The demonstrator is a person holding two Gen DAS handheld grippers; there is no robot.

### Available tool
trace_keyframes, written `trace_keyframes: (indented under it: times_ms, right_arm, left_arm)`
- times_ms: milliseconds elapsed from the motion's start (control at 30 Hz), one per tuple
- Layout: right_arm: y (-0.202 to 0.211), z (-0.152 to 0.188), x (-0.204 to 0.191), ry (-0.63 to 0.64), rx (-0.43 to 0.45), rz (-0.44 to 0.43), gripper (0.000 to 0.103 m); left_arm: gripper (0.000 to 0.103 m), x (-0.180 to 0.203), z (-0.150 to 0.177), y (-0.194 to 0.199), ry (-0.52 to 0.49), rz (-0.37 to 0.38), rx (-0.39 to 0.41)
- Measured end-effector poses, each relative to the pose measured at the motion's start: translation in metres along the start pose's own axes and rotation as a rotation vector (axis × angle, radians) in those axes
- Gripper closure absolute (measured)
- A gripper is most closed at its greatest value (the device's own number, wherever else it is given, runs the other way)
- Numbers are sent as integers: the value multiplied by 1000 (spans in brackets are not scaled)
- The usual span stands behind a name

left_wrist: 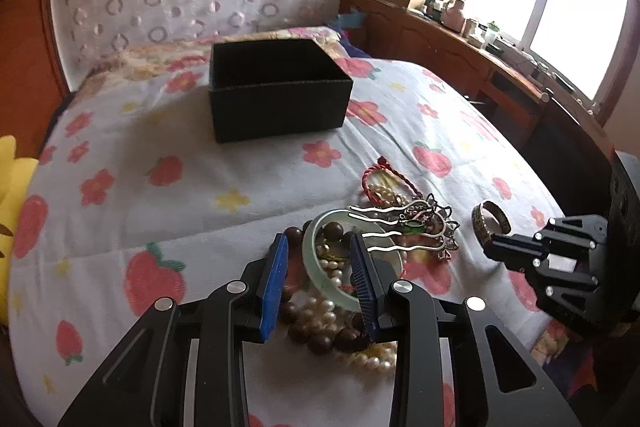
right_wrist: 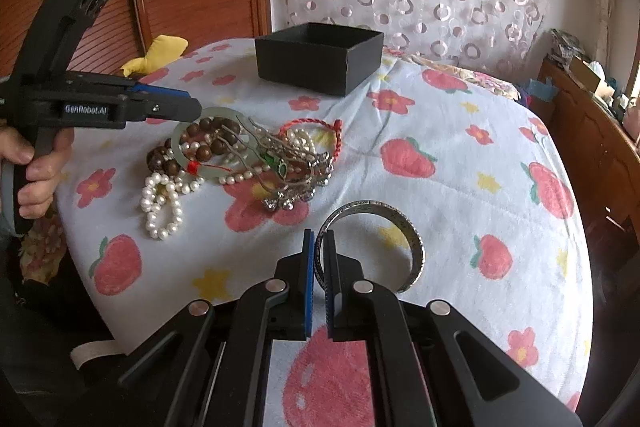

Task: Organize jewelry
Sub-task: 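Grasp the silver bangle with the right tool while the left tool grasps the jade bangle, then carry jade bangle with left tool to box while right tool carries silver bangle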

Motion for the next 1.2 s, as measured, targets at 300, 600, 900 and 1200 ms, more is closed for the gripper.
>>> trace_keyframes:
  times_ms: [300, 600, 900, 1200]
  right_arm:
    - [-4, 2, 1, -16, -3, 0, 97]
    - [-6, 1, 1, -20, -4, -2, 97]
    - [-12, 2, 3, -20, -22, -9, 96]
    - [9, -9, 1, -20, 43, -31, 97]
  left_arm:
    - [91, -5, -2, -17, 8, -17, -55]
    - [95, 2, -10, 8, -63, -79, 32]
    - [95, -3, -26, 60, -59, -106, 157]
    - [95, -8, -32, 89, -33, -103, 245]
Point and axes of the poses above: each gripper's, at about its wrist camera, not at the fingertips, and y roughly against the way its jaws point, x to its right, z to its underside, the point moved 3 cm from there along -y, roughly the way its jaws point, and after that the axes turned 2 degrees about x, right-handed, at the moved point
